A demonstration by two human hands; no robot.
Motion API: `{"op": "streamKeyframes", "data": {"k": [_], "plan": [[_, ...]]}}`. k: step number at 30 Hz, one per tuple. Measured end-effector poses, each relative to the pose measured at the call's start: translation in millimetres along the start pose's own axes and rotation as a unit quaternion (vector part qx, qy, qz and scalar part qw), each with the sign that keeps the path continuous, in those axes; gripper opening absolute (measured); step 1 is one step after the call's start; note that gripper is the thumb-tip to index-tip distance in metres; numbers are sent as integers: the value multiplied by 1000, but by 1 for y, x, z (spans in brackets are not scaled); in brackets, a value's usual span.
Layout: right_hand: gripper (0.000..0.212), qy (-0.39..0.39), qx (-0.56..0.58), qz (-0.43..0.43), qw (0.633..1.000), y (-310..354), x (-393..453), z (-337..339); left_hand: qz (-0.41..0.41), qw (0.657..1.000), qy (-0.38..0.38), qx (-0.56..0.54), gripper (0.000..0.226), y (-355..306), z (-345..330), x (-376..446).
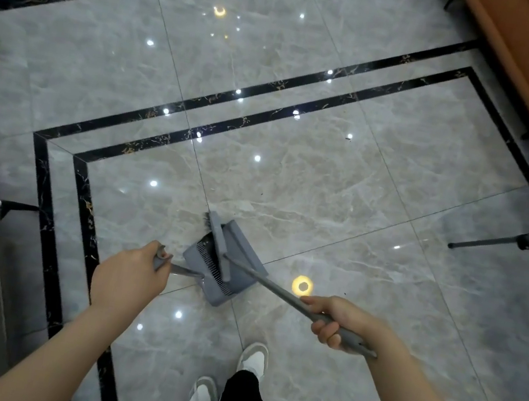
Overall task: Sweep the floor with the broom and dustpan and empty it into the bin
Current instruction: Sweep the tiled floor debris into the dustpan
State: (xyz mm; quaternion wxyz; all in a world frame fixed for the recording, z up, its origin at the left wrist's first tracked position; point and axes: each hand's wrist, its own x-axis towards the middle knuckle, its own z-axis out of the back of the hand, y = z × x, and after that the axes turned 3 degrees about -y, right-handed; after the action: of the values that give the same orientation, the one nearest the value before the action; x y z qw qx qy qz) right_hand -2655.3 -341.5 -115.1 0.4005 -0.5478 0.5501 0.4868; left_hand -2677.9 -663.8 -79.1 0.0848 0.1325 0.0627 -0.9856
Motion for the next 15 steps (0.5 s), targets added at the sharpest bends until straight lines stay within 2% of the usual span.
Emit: {"op": "streamKeyframes", "data": {"k": [2, 7, 13, 15], "plan": [[44, 2, 20, -6, 1000, -7, -7, 2, 2, 1000, 5, 2, 23, 2, 2, -3], [43, -41, 108, 46, 992, -28, -29, 20, -8, 998, 35, -44, 21, 7, 4, -12], [48, -177, 151, 126, 965, -66, -59, 55, 17, 985, 62, -158, 24, 0, 1, -42], [48, -212, 169, 135, 953, -80, -73, 71, 6, 986, 63, -153, 24, -8, 2, -51]]}}
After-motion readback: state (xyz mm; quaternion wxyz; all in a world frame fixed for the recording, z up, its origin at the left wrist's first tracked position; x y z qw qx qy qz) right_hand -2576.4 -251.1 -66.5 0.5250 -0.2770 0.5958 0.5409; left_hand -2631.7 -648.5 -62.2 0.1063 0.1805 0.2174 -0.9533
